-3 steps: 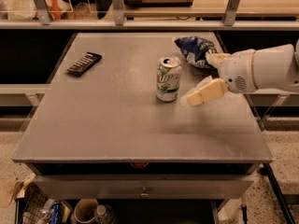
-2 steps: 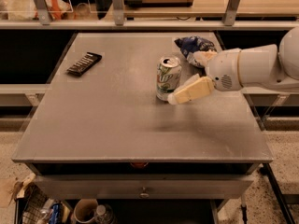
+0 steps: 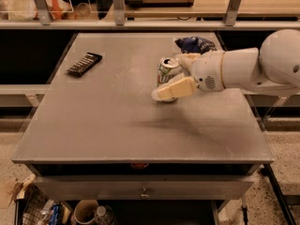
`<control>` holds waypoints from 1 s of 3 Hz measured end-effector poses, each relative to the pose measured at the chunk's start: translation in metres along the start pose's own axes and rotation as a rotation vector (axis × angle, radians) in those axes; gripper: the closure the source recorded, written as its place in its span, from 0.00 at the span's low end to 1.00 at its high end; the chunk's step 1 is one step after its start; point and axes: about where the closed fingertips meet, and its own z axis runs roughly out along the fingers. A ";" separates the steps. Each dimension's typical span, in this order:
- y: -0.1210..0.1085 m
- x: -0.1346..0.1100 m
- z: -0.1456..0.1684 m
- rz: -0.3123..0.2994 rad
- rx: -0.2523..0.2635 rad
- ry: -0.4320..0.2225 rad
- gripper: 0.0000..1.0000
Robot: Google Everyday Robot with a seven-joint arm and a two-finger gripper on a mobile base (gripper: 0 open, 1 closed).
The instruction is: Move 7up can near rxbar chocolate
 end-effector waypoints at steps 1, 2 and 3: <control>0.005 -0.003 0.006 -0.021 -0.020 -0.009 0.40; 0.009 -0.002 0.009 -0.036 -0.031 -0.010 0.63; 0.007 -0.022 0.019 -0.016 -0.040 -0.085 0.87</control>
Offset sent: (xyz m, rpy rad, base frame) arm -0.0061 0.0109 -0.0049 -0.0064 -0.0304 0.0547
